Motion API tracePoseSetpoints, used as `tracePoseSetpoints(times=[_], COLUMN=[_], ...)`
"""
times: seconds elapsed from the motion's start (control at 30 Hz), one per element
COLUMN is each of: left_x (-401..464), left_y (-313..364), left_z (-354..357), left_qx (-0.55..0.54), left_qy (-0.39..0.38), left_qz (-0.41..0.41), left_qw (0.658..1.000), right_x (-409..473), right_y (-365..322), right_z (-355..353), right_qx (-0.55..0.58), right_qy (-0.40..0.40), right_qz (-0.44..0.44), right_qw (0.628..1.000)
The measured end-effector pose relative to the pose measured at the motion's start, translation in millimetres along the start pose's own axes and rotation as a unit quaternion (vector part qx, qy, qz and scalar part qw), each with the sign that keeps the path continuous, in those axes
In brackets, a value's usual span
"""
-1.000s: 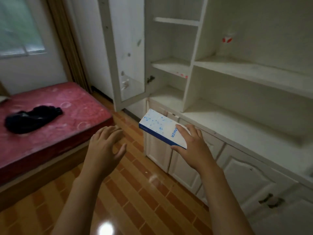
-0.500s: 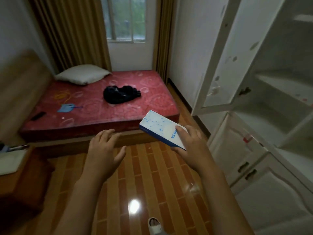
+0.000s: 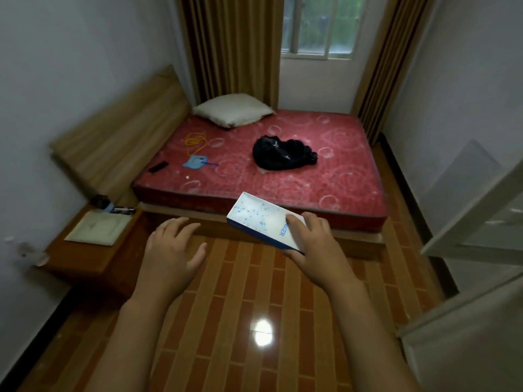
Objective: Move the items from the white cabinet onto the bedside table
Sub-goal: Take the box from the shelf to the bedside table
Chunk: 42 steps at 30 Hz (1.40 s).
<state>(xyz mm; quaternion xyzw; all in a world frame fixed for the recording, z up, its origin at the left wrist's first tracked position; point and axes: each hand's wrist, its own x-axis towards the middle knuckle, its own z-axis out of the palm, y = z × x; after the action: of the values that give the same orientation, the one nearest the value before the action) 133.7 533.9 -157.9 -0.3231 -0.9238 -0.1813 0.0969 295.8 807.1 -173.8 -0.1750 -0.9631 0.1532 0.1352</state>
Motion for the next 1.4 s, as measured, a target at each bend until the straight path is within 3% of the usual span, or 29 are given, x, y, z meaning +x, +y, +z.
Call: tracePoseSetpoints(times=[0.4, 0.57, 0.97, 1.4], left_x=[12, 14, 22, 50], left_y=[-125, -213, -427, -568], left_z=[-17, -33, -90, -92], left_qx=[0.028, 0.048, 0.1, 0.076], left_qy=[0.023, 0.033, -0.034, -0.028], left_qz=[-0.16, -0.186, -0.202, -0.255], left_qw=[0.986, 0.981, 0.974, 0.964], right_x=[136, 185, 290, 385], right_y=[-97, -175, -393, -499], right_z=[82, 127, 215, 294], right_qx=[0.05, 0.048, 0.054, 0.053], right_qy=[-0.08, -0.094, -0.116, -0.163], right_qz=[-0.127, -0.166, -0.242, -0.267], right_qw=[0.987, 0.98, 0.962, 0.948])
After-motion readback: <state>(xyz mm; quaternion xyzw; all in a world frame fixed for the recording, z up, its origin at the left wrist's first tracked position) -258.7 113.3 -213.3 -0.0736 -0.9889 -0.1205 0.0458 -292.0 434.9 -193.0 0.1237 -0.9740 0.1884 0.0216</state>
